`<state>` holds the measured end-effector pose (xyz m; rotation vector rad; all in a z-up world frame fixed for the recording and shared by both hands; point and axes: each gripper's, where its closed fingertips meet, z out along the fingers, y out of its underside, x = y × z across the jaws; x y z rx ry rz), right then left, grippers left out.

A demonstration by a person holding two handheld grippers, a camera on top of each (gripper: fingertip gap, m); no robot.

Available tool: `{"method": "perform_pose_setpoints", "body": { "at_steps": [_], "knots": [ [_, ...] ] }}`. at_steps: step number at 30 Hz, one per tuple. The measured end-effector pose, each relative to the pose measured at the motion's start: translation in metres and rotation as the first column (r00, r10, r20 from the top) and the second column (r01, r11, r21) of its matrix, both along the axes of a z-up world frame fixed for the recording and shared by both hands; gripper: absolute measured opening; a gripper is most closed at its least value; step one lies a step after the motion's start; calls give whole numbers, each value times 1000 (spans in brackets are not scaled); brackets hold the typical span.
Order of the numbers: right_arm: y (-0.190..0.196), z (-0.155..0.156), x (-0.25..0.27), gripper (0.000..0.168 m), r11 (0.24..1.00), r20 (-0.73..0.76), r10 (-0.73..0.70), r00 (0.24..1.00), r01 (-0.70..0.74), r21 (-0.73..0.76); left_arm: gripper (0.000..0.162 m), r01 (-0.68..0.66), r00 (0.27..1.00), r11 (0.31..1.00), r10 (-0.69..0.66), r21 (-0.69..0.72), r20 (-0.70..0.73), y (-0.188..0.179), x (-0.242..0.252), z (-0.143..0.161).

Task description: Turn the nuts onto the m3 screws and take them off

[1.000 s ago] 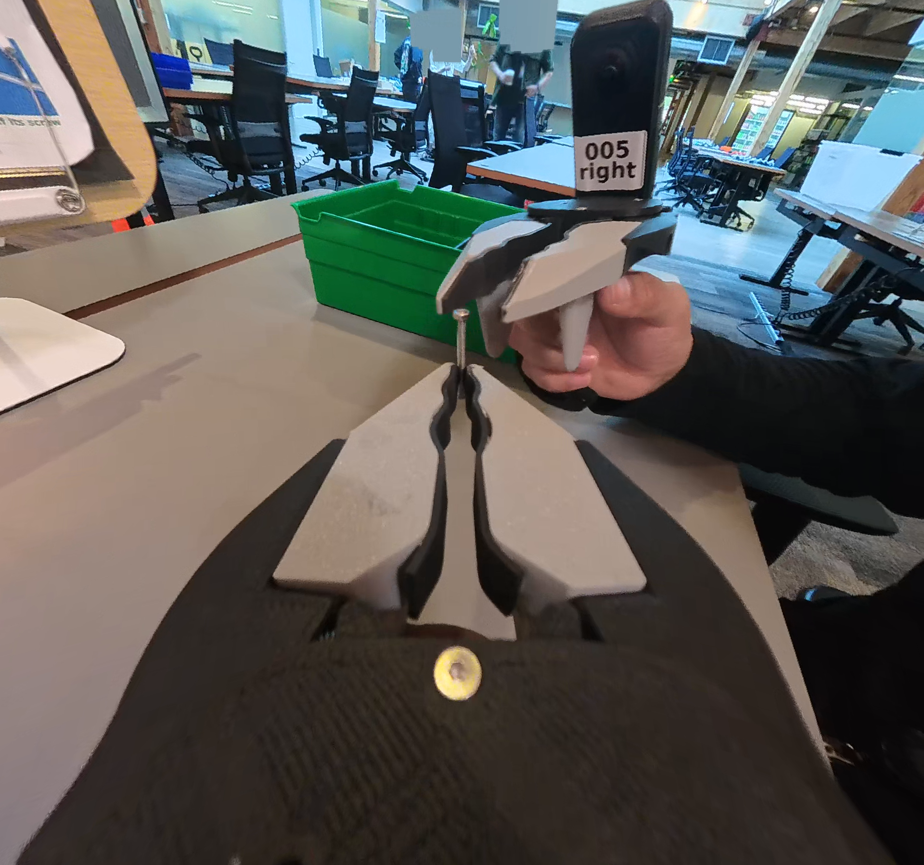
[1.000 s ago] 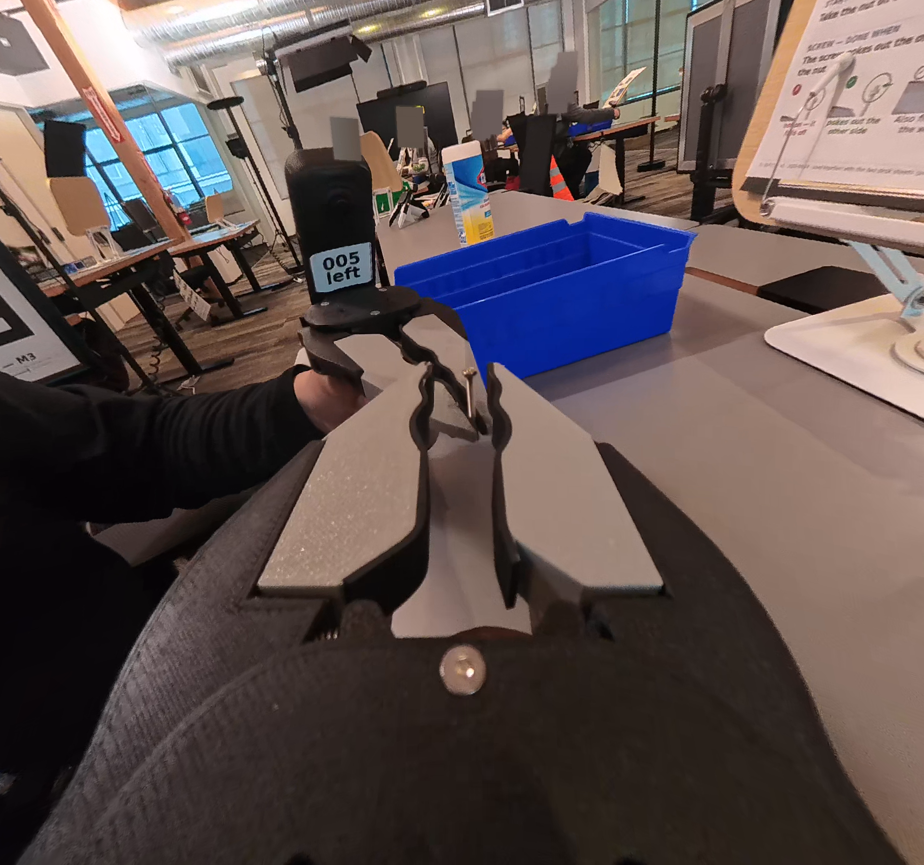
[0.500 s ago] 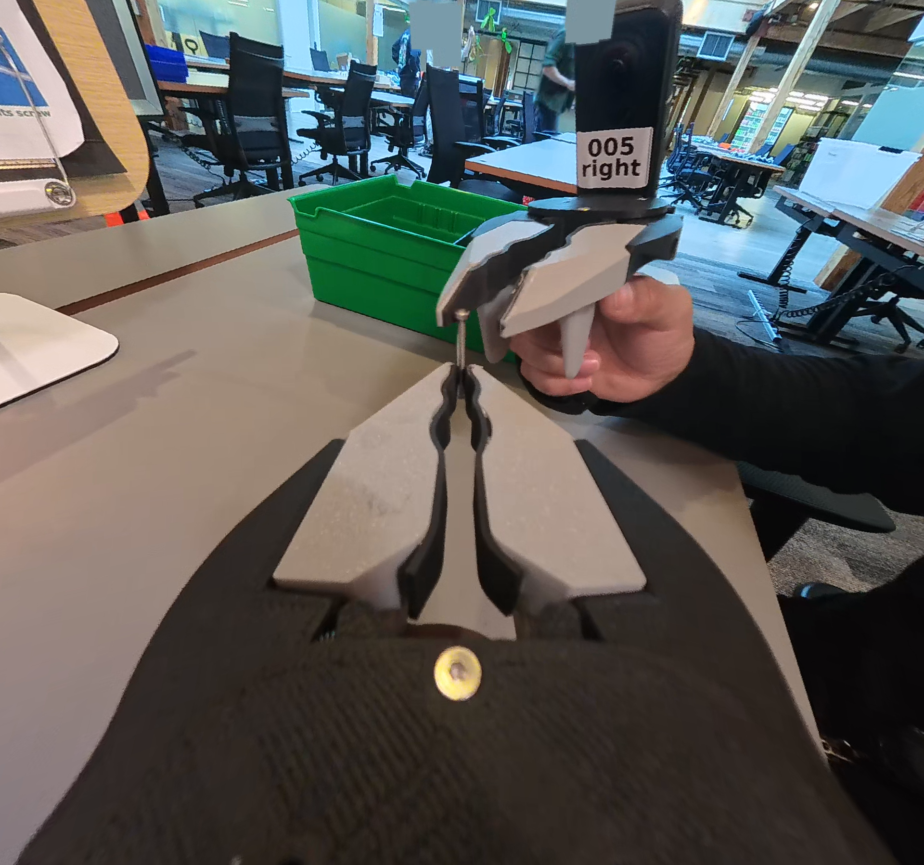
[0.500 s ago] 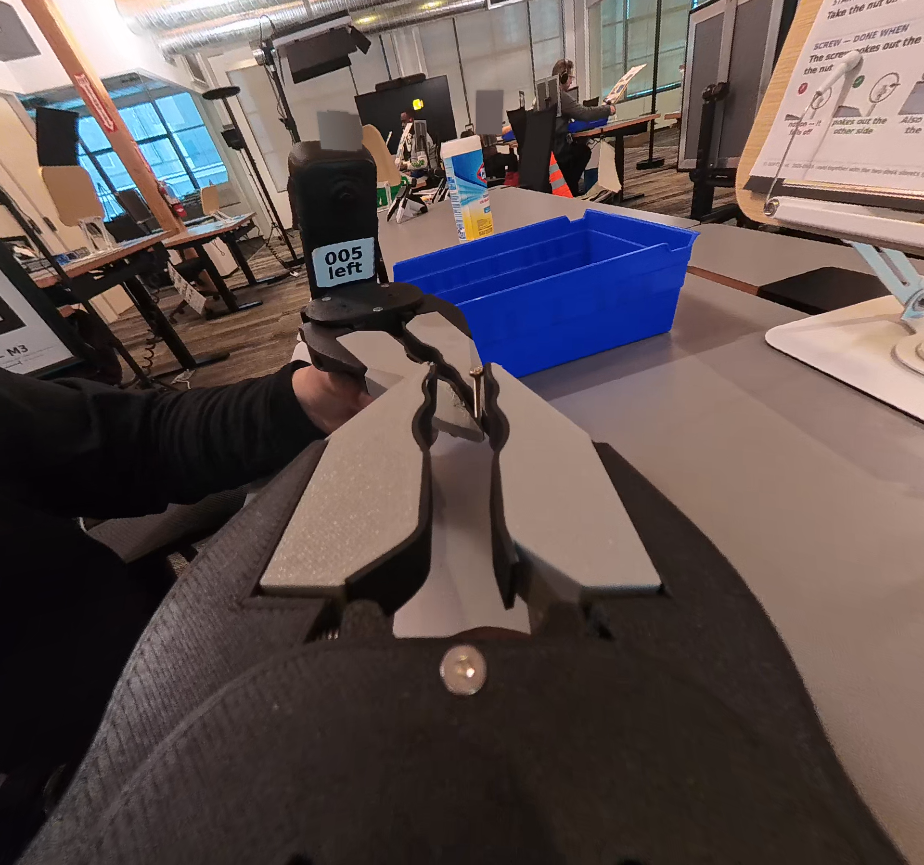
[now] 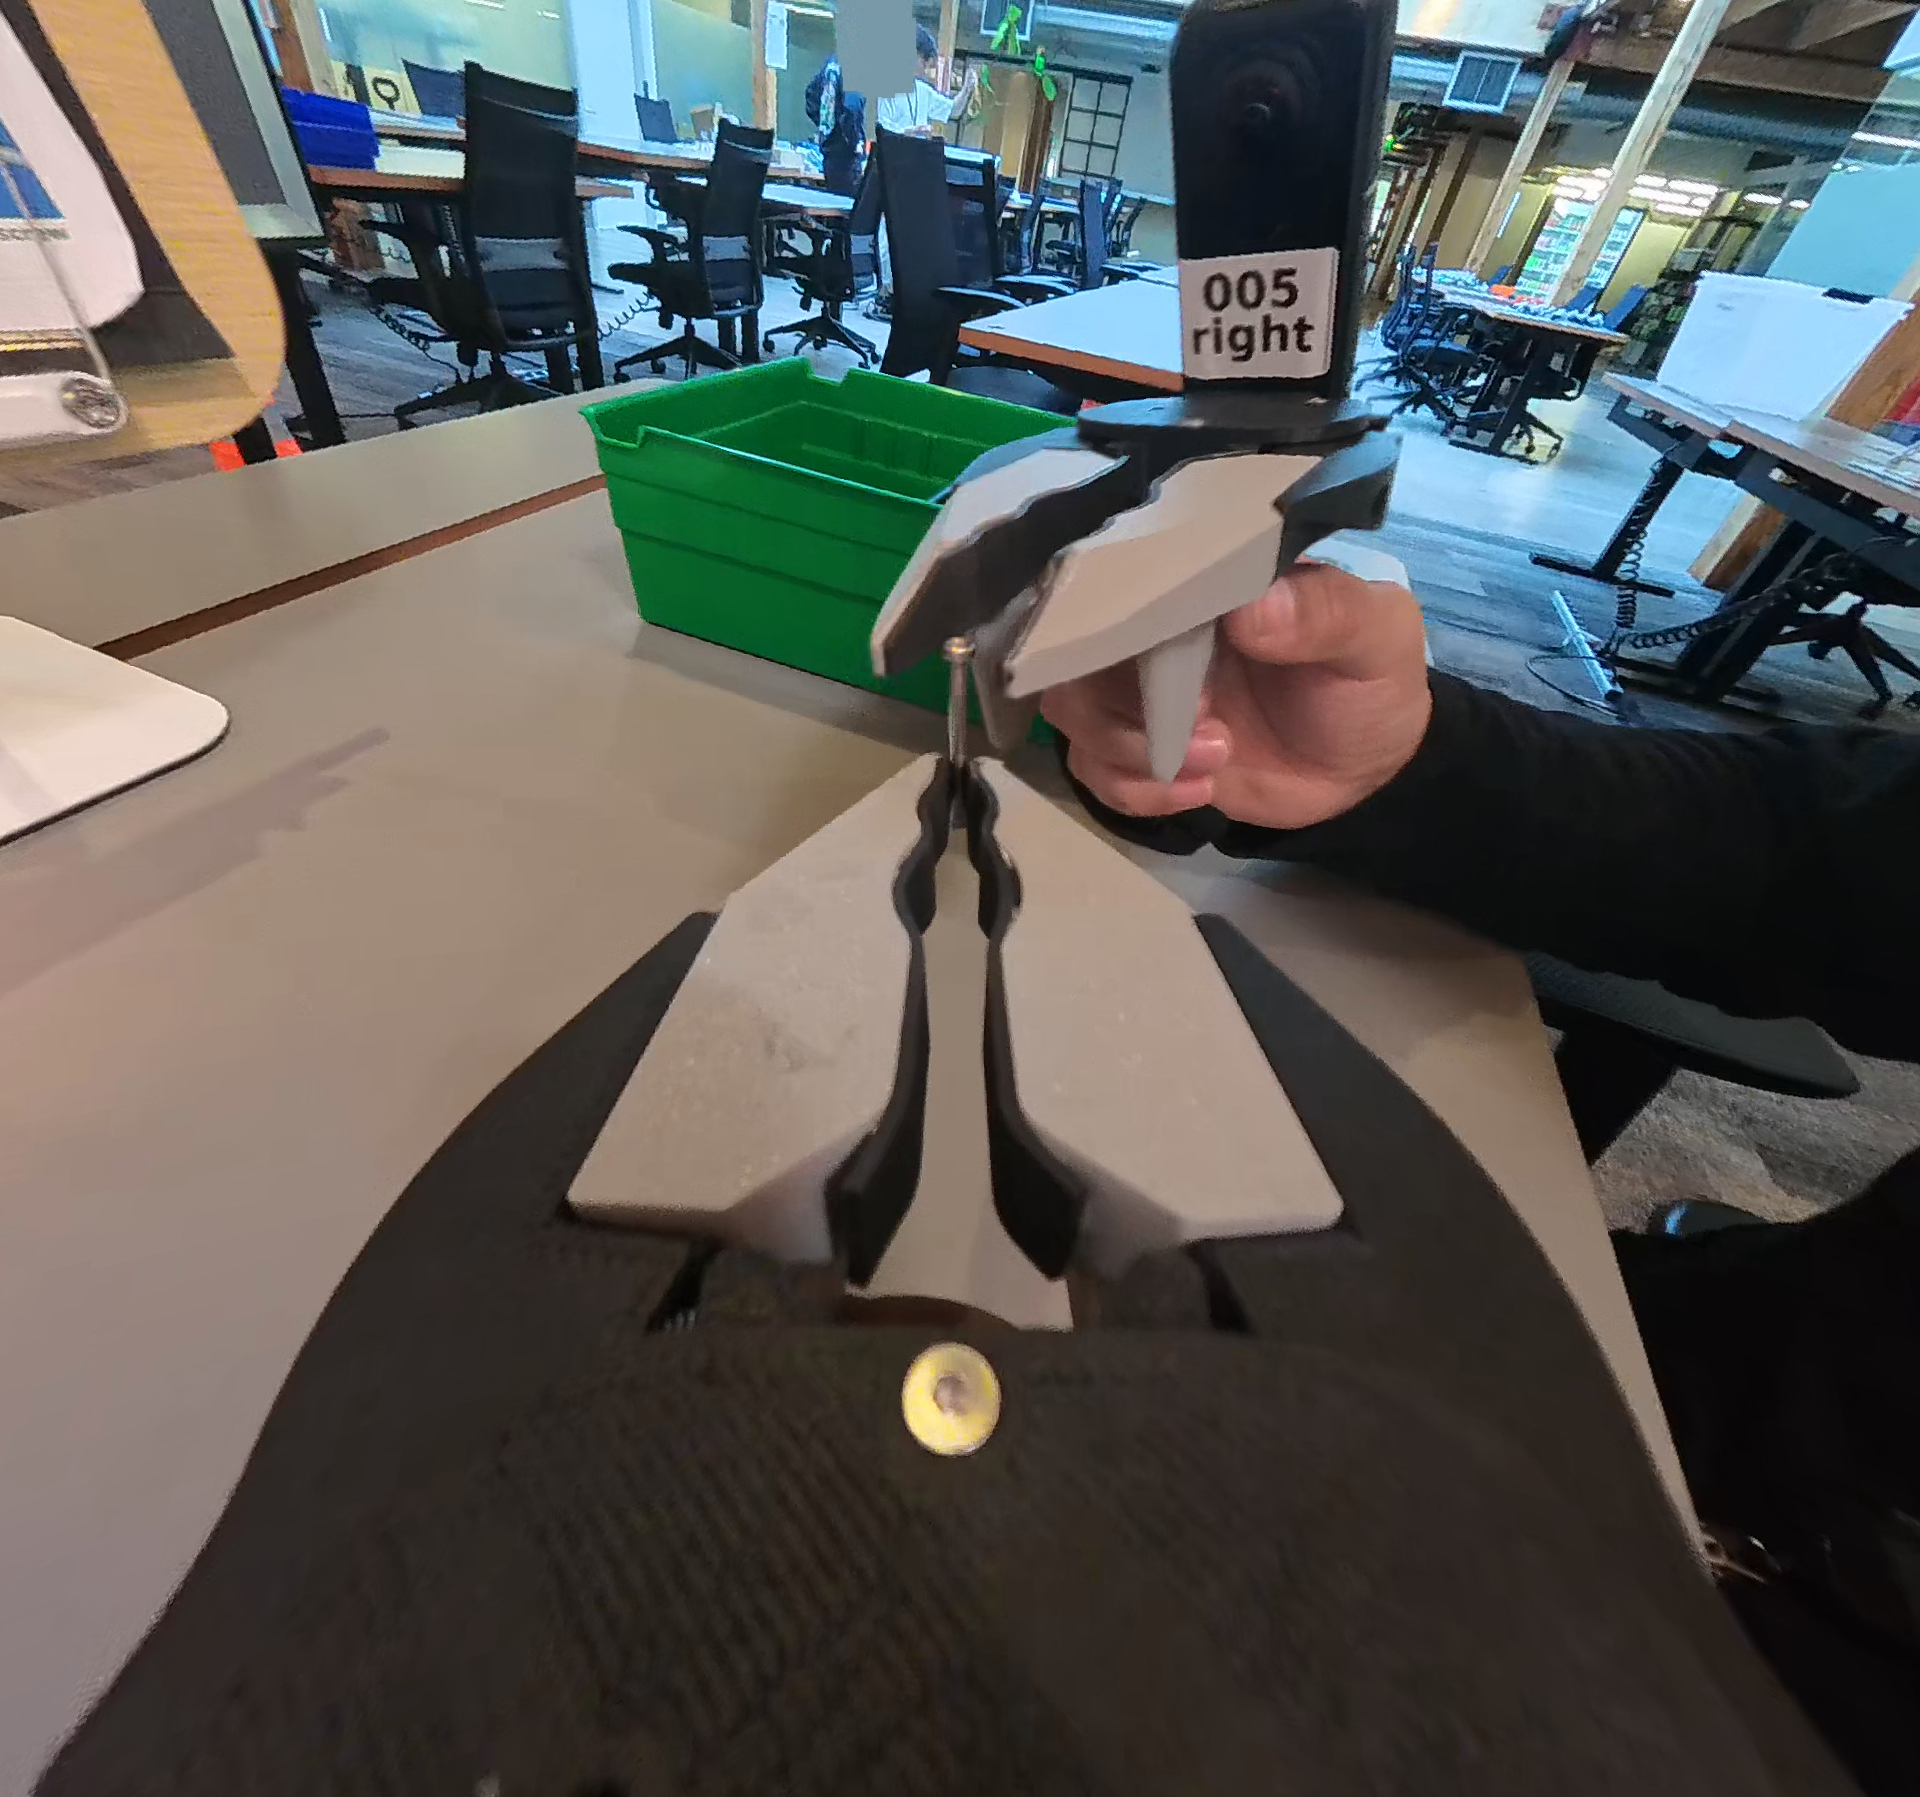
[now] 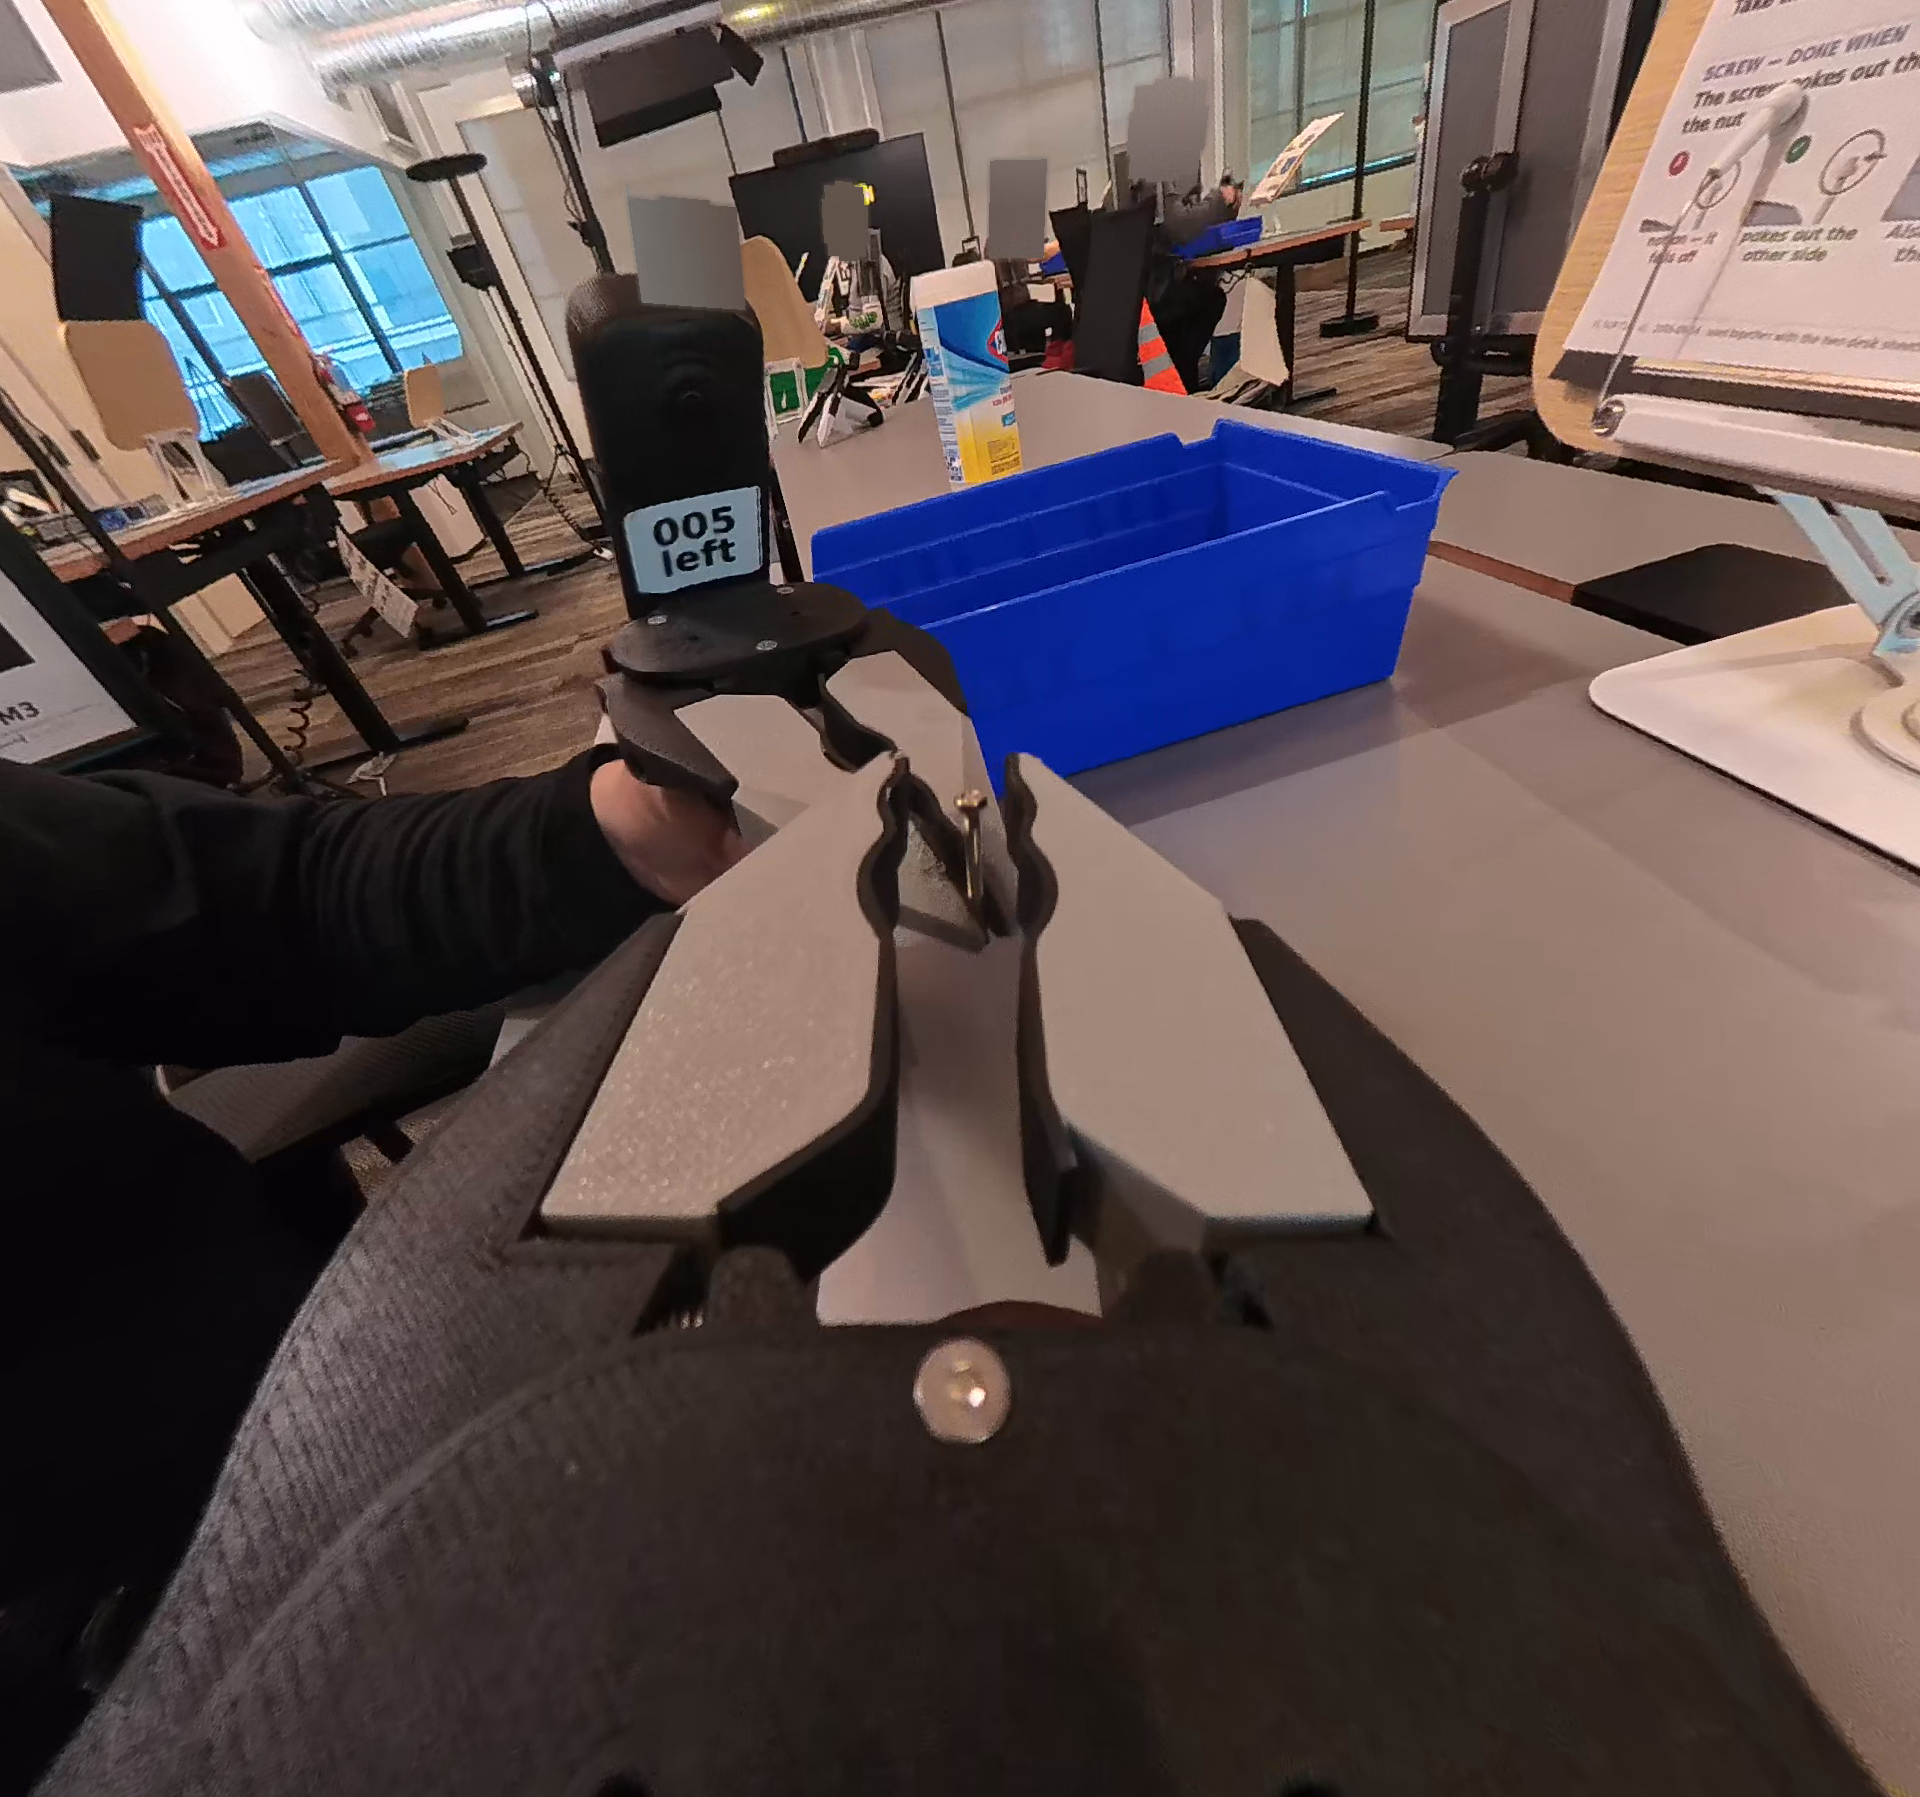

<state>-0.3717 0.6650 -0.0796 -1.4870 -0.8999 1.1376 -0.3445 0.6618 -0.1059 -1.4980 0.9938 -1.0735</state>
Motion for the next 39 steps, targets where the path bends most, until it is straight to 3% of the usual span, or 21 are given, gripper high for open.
{"method": "perform_pose_setpoints", "body": {
  "at_steps": [10, 29, 39],
  "knots": [
    [2, 7, 11, 17, 1000, -28, -20, 999, 21, 14, 0, -47, 999, 999, 48, -10, 15, 10, -8, 2],
    [-1, -4, -4, 2, 1000, 18, -7, 1000, 7, 18, 0, 26, 1000, 1000, -26, 1, -11, -6, 4, -2],
    [-2, -5, -5, 1, 1000, 18, 4, 1000, -4, 3, 0, 25, 1000, 1000, -25, 0, -15, -5, 4, -3]
  ]
}}
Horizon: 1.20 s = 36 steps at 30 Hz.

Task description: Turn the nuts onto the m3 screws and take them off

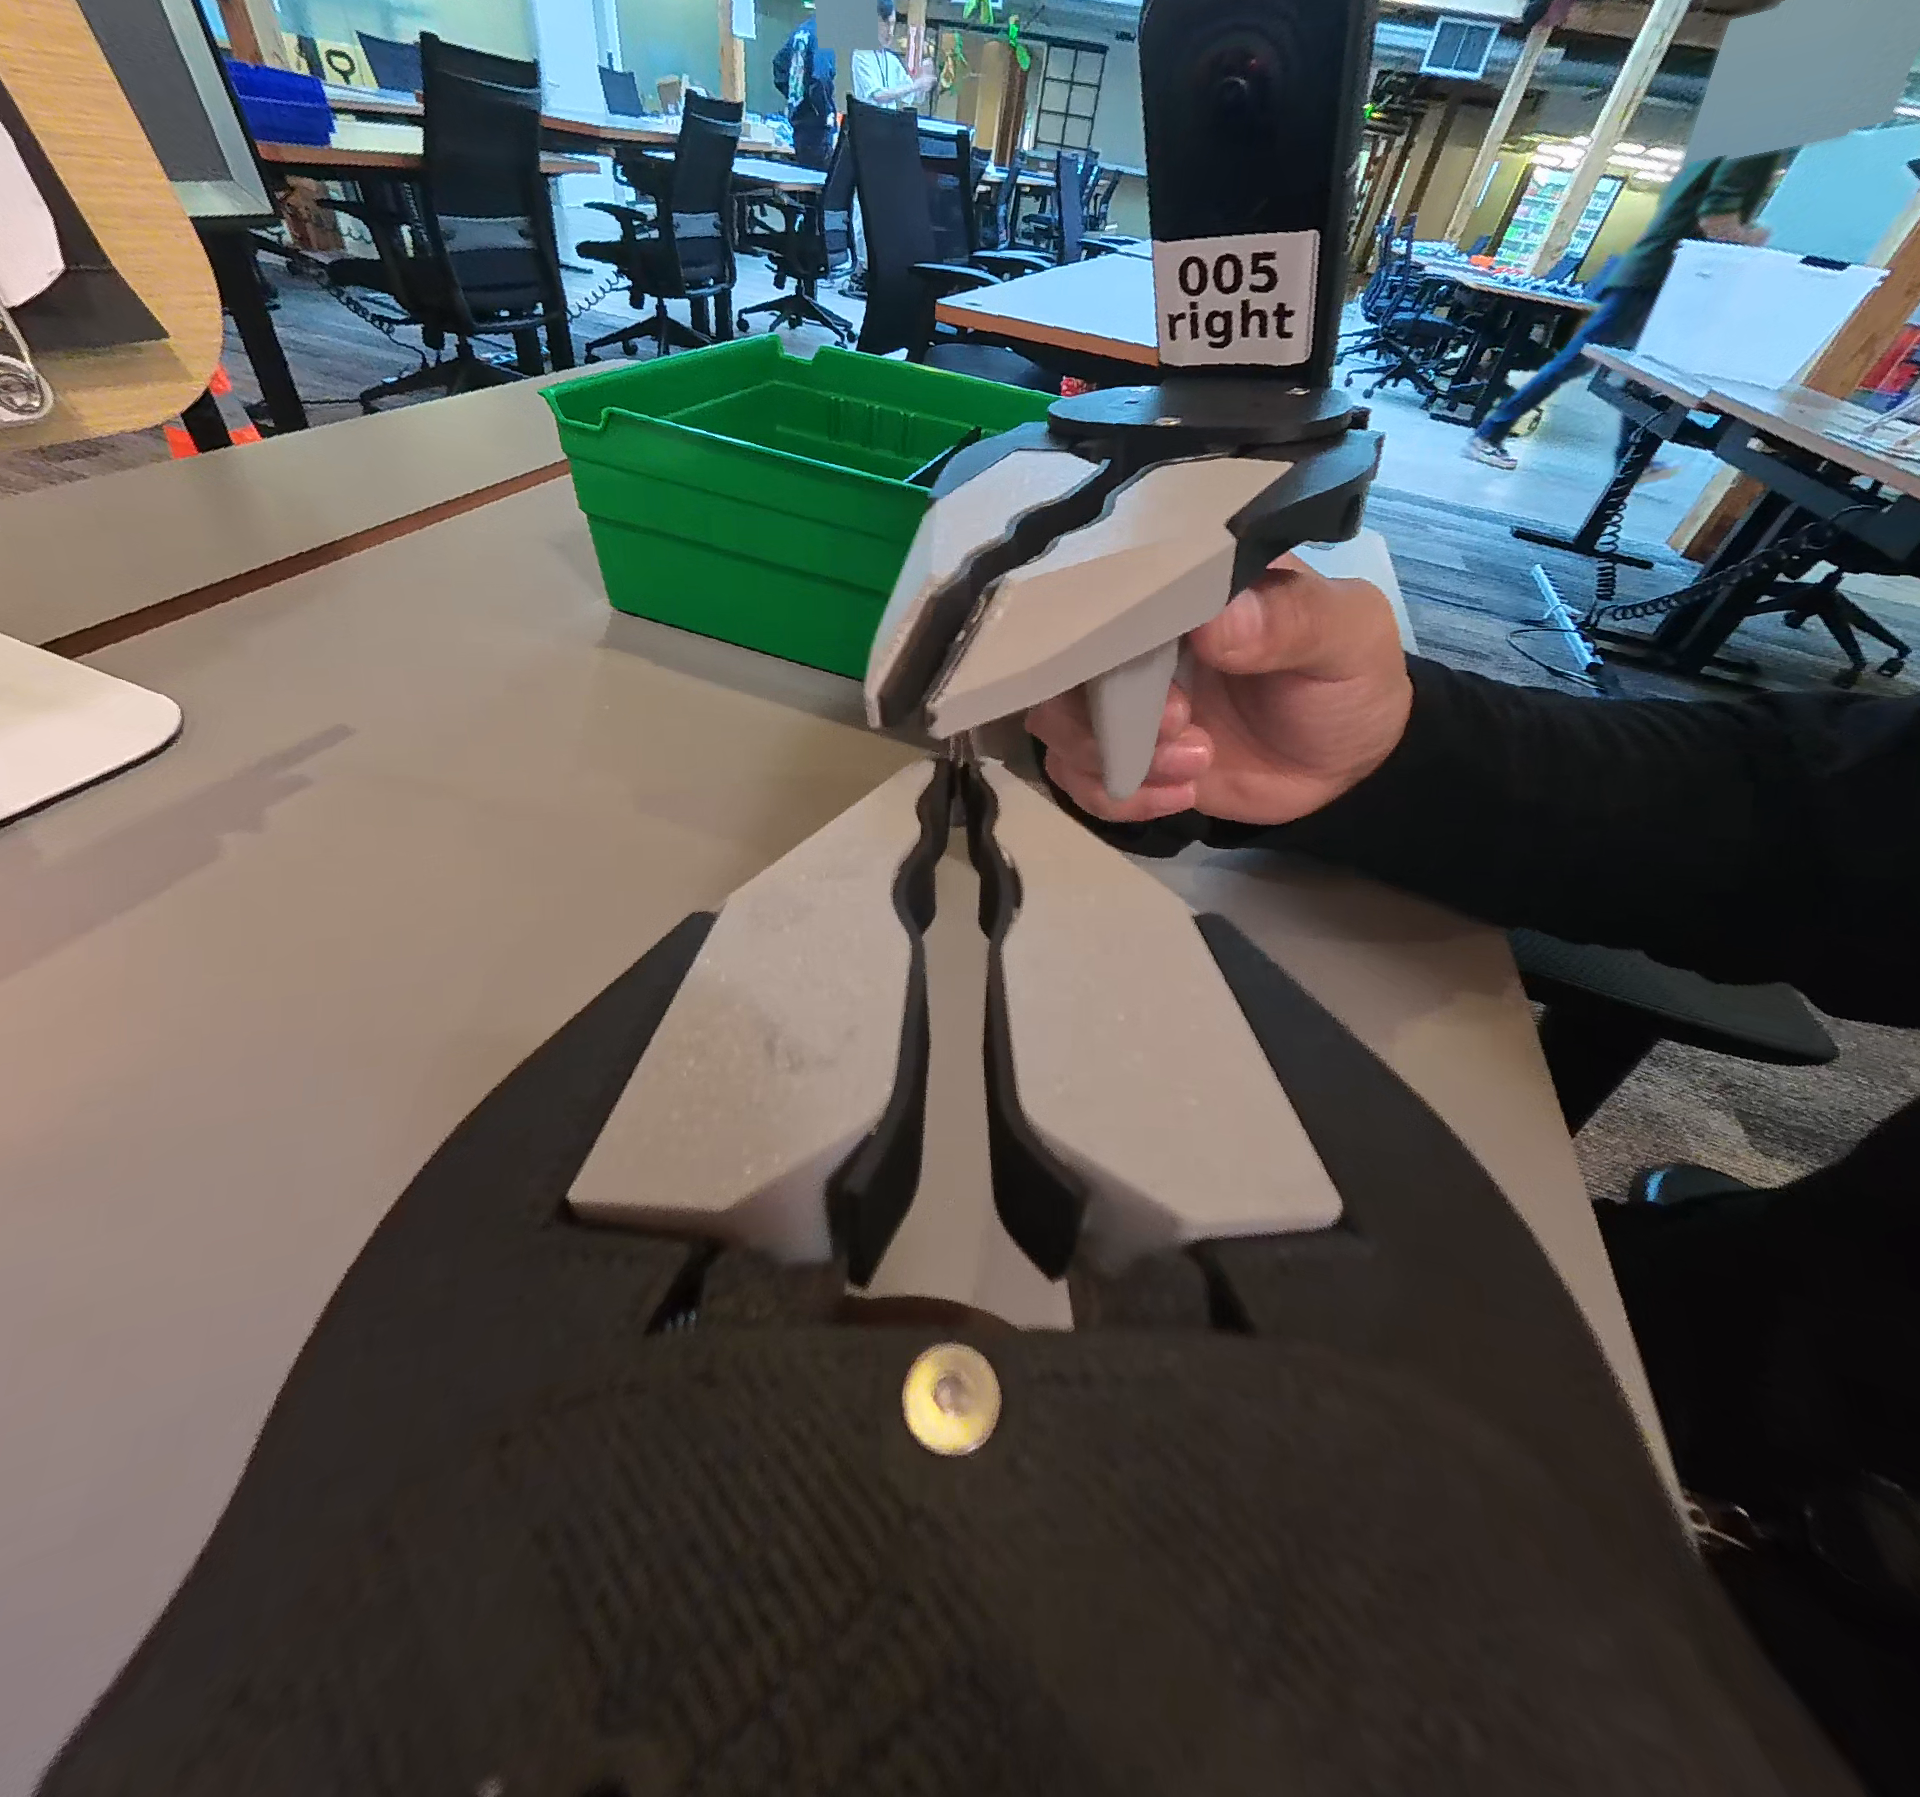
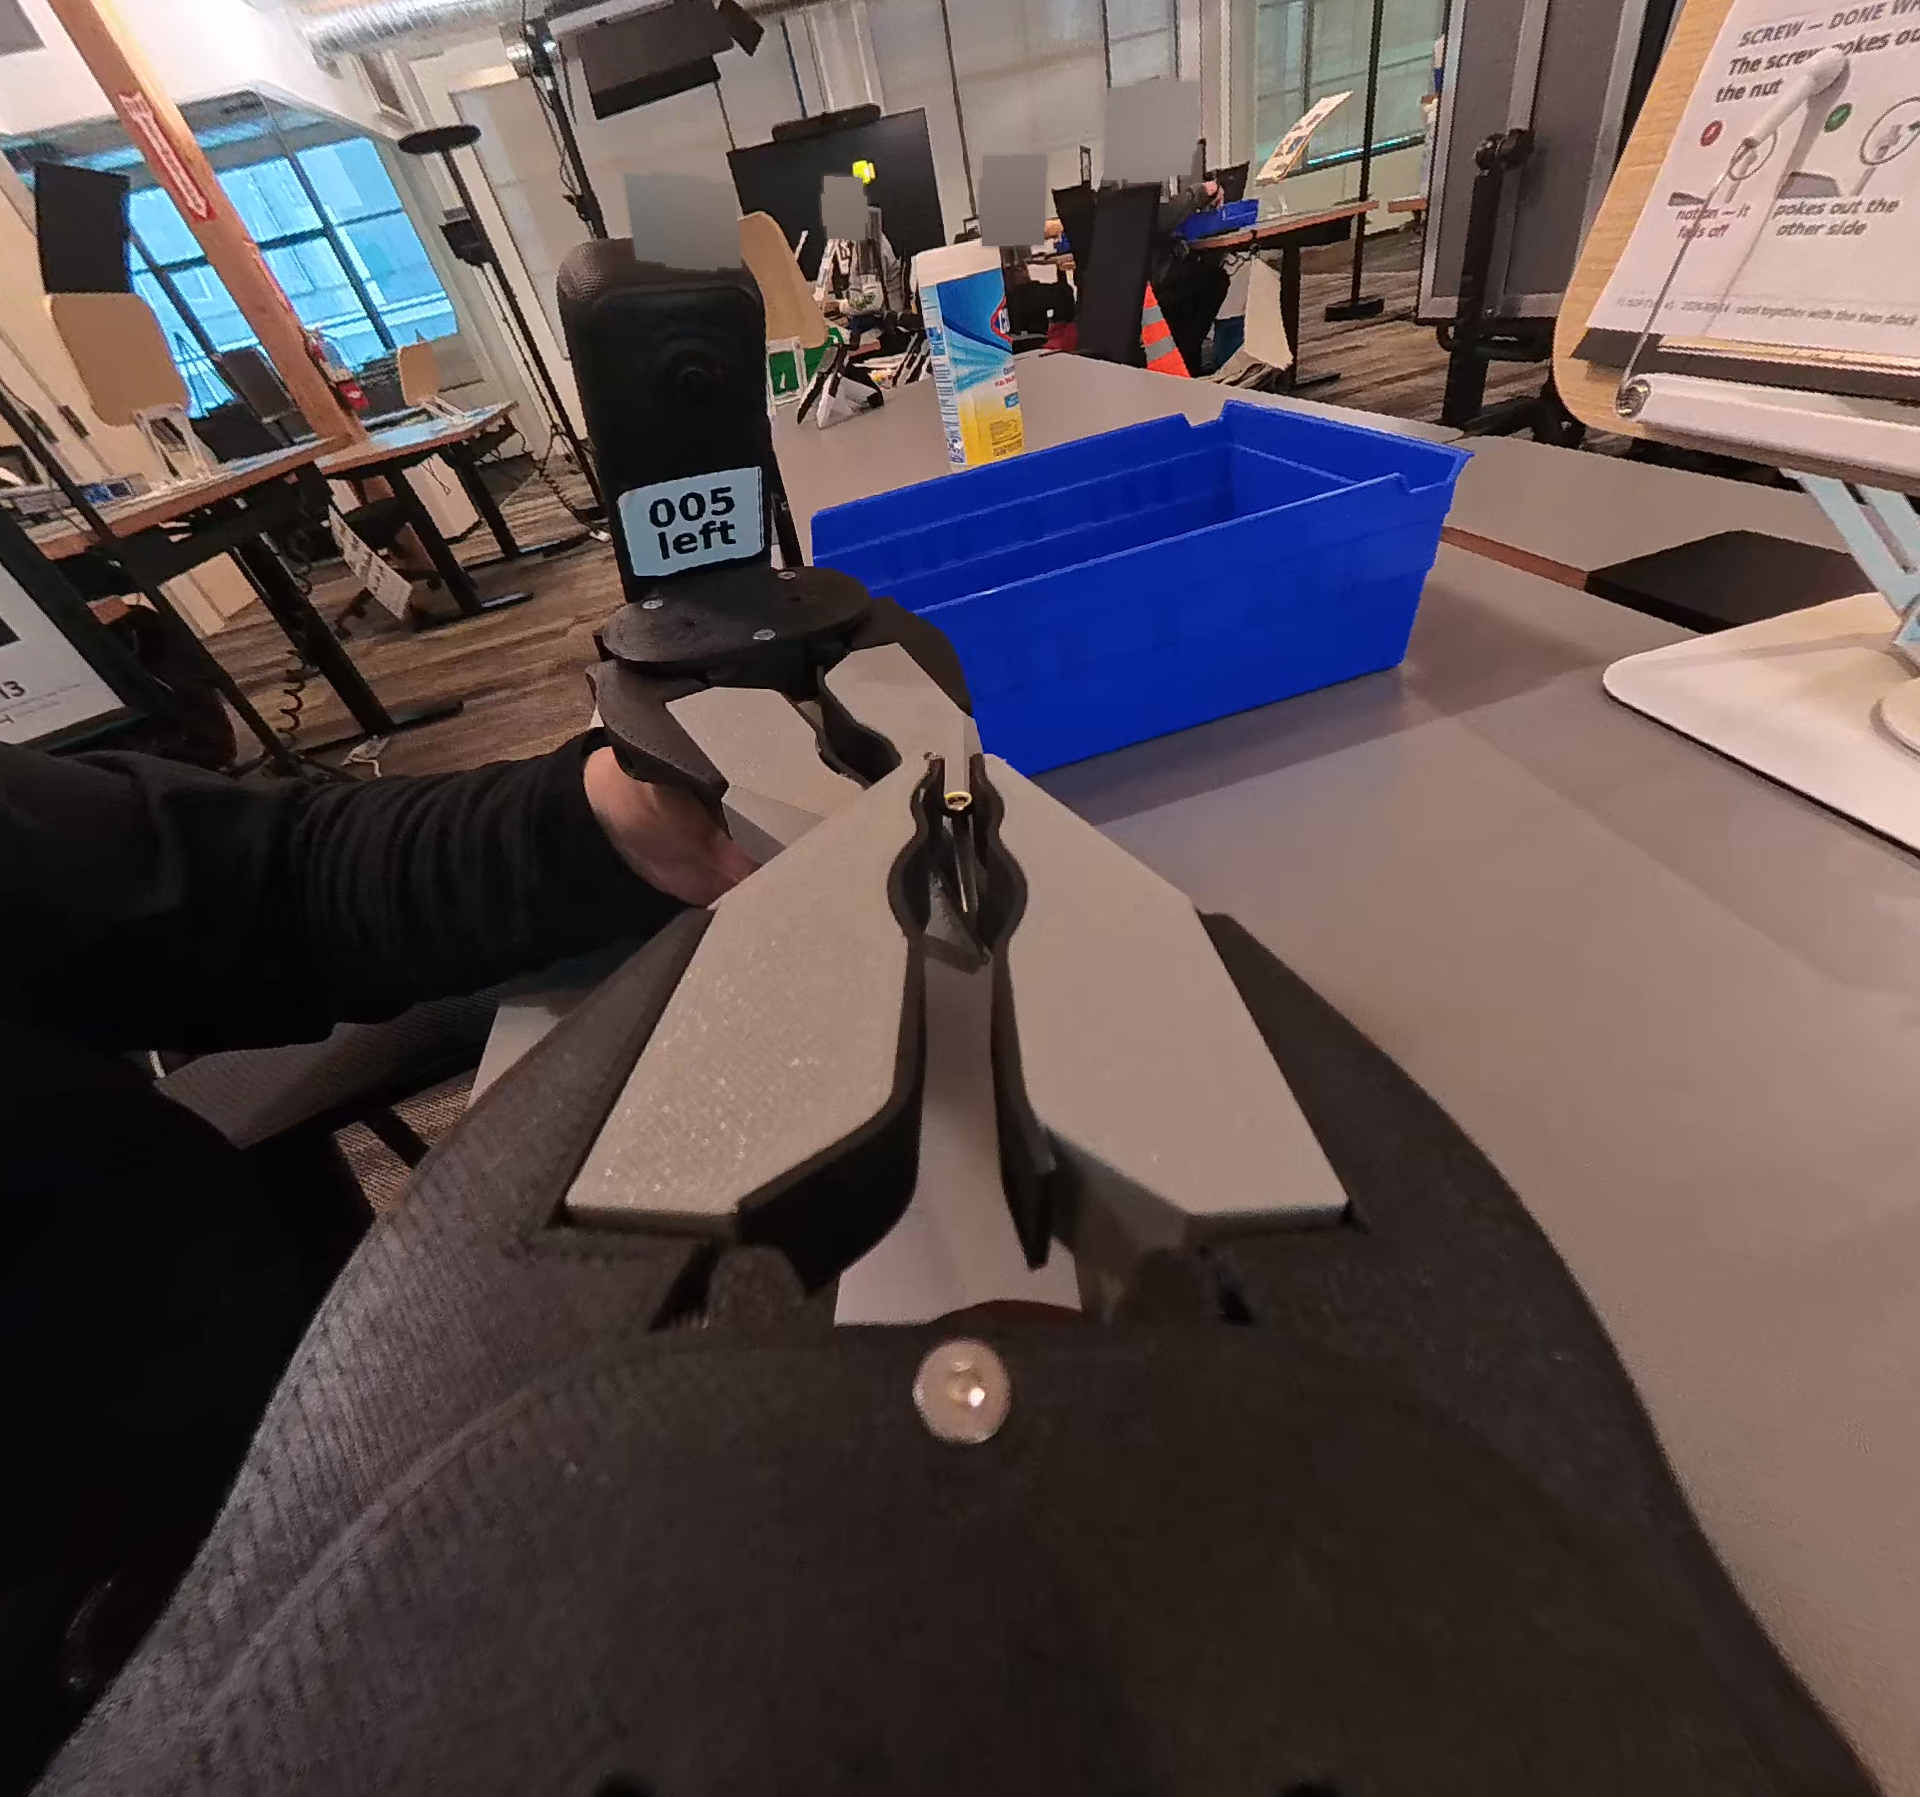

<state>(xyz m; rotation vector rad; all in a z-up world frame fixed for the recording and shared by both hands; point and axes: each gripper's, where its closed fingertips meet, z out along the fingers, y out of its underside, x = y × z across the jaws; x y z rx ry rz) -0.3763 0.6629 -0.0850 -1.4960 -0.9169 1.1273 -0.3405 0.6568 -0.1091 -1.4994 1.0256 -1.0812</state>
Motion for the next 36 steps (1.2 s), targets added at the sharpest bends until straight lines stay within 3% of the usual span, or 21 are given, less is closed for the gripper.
{"method": "perform_pose_setpoints", "body": {
  "at_steps": [14, 36],
  "knots": [
    [3, 7, 9, 15, 1000, -28, -18, 999, 19, 10, 0, -37, 999, 999, 37, -6, 14, 9, -6, 2],
    [-1, 1, 1, 11, 998, 31, -26, 999, 24, 60, 0, -12, 1000, 1000, 12, 6, 0, 2, -1, 0]
  ]
}}
